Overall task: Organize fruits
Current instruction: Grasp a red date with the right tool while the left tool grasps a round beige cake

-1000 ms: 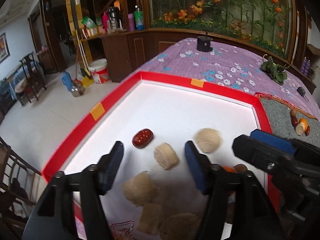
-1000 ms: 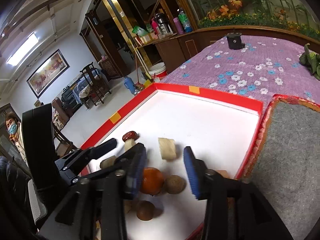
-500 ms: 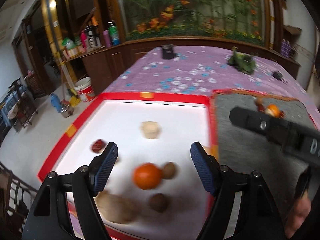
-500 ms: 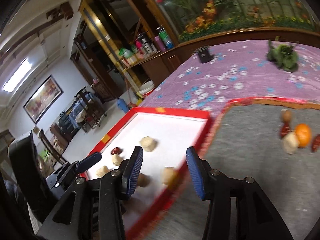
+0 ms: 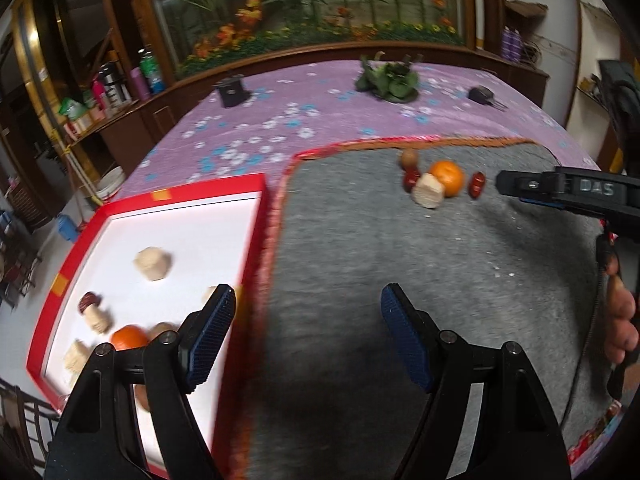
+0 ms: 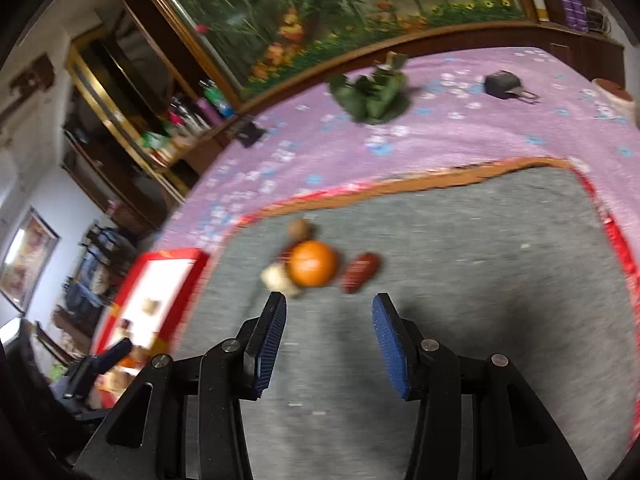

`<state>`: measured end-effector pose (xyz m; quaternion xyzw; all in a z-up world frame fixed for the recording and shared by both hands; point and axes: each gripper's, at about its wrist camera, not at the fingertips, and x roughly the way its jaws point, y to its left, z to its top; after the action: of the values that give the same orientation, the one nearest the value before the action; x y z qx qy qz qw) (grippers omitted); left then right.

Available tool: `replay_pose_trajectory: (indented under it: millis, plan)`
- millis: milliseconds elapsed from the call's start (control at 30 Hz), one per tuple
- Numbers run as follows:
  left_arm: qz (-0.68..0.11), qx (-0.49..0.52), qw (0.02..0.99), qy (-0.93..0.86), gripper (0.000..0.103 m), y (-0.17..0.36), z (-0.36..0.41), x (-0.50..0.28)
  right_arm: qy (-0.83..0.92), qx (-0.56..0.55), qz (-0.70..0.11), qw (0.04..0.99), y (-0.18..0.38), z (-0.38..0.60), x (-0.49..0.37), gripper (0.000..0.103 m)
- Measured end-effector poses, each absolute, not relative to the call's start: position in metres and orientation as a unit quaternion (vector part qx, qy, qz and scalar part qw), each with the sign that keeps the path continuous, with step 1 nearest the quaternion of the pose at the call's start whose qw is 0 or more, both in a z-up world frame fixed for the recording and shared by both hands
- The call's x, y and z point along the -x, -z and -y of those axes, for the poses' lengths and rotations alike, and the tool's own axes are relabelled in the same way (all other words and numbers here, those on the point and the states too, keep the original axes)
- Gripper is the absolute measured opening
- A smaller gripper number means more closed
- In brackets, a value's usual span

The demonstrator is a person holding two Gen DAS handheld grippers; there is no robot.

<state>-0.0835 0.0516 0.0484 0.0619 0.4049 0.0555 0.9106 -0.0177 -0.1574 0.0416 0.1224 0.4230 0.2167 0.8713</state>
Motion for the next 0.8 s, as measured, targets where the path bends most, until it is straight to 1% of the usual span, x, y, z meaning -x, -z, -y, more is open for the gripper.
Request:
replay_pose_trajectory:
  millis: [100, 133, 200, 267, 400, 567, 800]
  plan:
    - [-0.410, -0.069, 0.908, -0.049, 0.075, -0.049, -0.042, 0.078, -0.211, -0.092, -0.440, 0.868, -0.032, 0.150, 0.004, 0.041]
    - [-0.413, -0.071, 0.907, -0.046, 0.075, -0.050, -0.040, 0.074, -0.209, -0.083, -0.444, 0.867, -0.030, 0.145, 0.001, 0.033]
    - [-0.416, -0.069, 0.906, -0.043, 0.075, -0.051, -0.037, 0.069, -0.207, -0.067, -0.449, 0.867, -0.027, 0.137, -0.004, 0.030]
    - [-0.418, -0.066, 0.905, -0.039, 0.075, -0.053, -0.035, 0.063, -0.197, -0.046, -0.448, 0.871, -0.023, 0.130, -0.010, 0.022]
    - [-0.423, -0.070, 0.903, -0.023, 0.075, -0.056, -0.027, 0.049, -0.195, -0.036, -0.433, 0.879, -0.021, 0.127, -0.020, 0.016]
    - [-0.435, -0.077, 0.897, -0.002, 0.075, -0.052, -0.011, 0.030, -0.209, -0.009, -0.425, 0.881, -0.022, 0.125, -0.018, 0.016]
    - [-0.453, -0.063, 0.889, 0.001, 0.075, -0.044, 0.008, 0.002, -0.188, -0.108, -0.453, 0.865, -0.023, 0.169, -0.037, 0.016]
